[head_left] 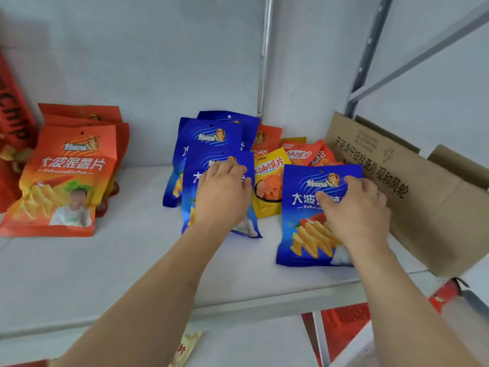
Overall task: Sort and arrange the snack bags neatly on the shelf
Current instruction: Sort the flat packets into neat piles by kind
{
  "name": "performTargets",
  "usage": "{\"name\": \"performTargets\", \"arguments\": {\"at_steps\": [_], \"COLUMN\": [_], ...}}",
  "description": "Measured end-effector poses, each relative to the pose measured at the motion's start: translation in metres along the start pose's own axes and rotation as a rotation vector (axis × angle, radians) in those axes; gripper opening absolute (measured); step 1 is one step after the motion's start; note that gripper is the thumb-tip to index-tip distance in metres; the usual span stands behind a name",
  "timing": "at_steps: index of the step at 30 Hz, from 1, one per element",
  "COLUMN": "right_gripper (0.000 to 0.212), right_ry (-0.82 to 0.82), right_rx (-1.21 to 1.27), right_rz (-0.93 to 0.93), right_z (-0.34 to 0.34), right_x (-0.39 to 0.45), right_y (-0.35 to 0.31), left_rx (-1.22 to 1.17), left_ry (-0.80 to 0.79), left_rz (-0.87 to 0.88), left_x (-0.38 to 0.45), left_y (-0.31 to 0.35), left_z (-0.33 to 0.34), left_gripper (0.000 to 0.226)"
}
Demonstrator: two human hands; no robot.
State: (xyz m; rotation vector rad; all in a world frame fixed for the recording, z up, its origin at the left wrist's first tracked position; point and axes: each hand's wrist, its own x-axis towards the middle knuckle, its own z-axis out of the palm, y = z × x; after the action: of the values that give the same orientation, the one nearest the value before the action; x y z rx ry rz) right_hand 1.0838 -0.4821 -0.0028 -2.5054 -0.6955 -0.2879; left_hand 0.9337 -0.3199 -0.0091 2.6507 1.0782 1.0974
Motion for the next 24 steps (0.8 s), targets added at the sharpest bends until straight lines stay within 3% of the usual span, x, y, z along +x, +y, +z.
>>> {"name": "performTargets", "arguments": {"at_steps": [7, 11, 16, 20, 24], "right_gripper": [0.089, 0.082, 0.062, 0.035, 0.020], "right_ry": [-0.016, -0.009, 0.021, -0.117, -0.392], "right_rx": [0.177, 0.281, 0.564, 0.756, 0.835], "right_rz": [0.140, 0.128, 0.008, 0.002, 0.079], "right_z": [0.018, 0.019, 0.028, 0.035, 0.047], "right_x": [0.004, 0.008, 0.012, 0.012, 0.014], "right_y": [0.014, 0.009, -0.001, -0.021, -0.044], "left_rx": [0.012, 0.014, 0.006, -0.125, -0.428], "left_ry": [-0.004, 0.027, -0.120, -0.218, -0.218], "left_rz": [-0.134, -0.299, -0.556, -0.736, -0.828], "left_x": [0.005, 0.003, -0.003, 0.004, 0.012], "left_y": [-0.001, -0.022, -0.045, -0.060, -0.075], "left_z": [-0.002, -0.012, -0.022, -0.019, -0.017], "left_gripper": [0.036, 0.046, 0.067, 0.074, 0.047]}}
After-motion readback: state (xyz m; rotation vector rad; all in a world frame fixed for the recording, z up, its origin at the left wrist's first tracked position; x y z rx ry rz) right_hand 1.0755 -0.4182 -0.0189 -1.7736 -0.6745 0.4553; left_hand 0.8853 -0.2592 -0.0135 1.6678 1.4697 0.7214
